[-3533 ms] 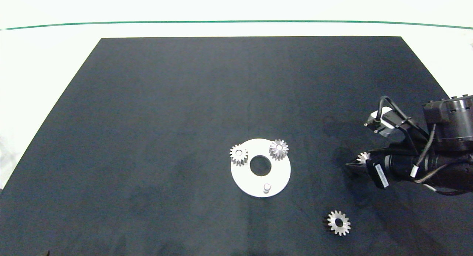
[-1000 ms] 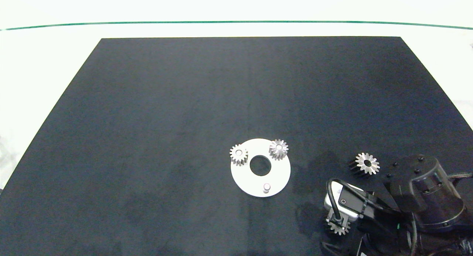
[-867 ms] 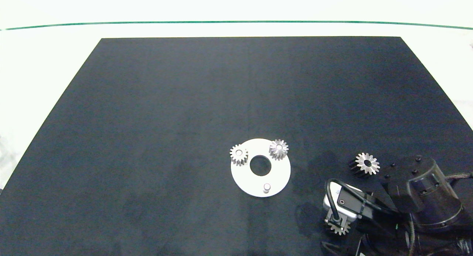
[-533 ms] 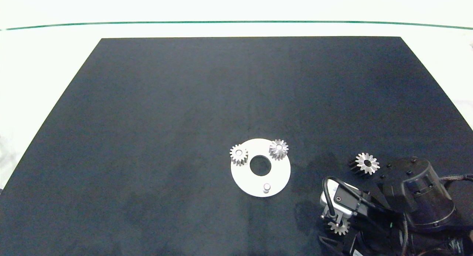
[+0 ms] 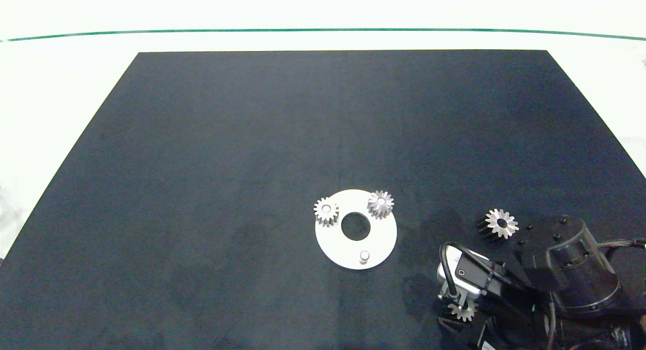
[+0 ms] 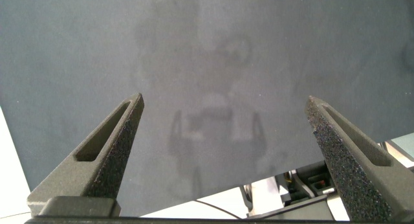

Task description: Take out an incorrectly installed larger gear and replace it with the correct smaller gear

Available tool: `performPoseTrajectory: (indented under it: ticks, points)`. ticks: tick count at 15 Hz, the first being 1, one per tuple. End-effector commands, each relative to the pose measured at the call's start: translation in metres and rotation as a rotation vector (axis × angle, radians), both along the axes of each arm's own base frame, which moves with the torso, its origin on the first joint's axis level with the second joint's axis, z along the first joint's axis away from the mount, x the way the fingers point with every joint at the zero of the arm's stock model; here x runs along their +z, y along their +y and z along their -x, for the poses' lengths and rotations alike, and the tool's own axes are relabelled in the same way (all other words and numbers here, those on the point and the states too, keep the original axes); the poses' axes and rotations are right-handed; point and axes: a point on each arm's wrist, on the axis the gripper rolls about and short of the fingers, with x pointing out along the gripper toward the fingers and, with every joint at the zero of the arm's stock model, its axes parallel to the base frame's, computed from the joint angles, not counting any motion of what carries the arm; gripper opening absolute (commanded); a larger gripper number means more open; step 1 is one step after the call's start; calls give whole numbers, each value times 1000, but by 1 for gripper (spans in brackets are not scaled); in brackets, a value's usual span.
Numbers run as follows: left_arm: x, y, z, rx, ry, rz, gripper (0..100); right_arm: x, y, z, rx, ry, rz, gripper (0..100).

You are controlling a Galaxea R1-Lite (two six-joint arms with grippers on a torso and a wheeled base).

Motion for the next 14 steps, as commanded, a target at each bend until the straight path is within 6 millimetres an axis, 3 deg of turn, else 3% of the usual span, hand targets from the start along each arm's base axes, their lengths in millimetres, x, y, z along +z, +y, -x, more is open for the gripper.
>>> performPoseTrajectory:
  ticks: [1,14]
  points:
    - [-1,0,0,1,4,-2,100,2,-1,1,2,-8,0,52]
    - [-1,0,0,1,4,-2,100,4,-2,-1,-11,-14,-10,28]
